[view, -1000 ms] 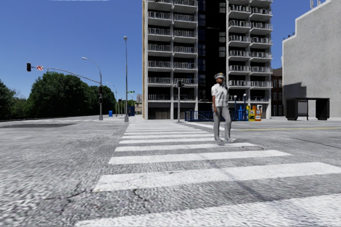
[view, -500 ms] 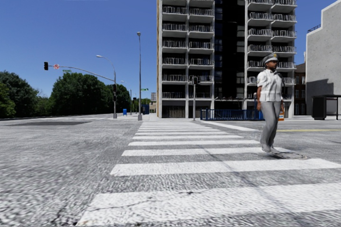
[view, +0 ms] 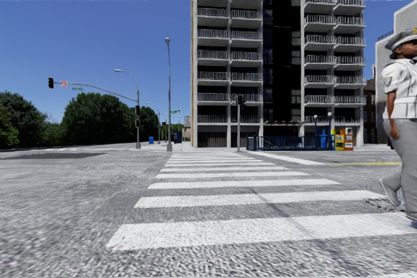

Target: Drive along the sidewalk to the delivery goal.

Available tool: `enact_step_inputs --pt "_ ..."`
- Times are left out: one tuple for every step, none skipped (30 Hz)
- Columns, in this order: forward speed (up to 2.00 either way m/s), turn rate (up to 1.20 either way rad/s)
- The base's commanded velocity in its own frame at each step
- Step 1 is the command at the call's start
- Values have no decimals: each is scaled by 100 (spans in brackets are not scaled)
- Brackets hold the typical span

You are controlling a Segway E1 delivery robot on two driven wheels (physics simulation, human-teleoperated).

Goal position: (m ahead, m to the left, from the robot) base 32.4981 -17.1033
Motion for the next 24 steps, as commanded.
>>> enact_step_inputs --pt "127 0" --pt "127 0" --pt "127 0" --pt "127 0" --pt "130 0" --pt "130 0" --pt "156 0" --pt "200 0" --pt "200 0" --pt "200 0" --pt "200 0" --pt "200 0" --pt "200 0" --pt "200 0" --pt "200 0" --pt "200 0" --pt "200 0" --pt "200 0" --pt "200 0" --pt "200 0" --pt "200 0" --pt "200 0" --pt "200 0" --pt "200 0"
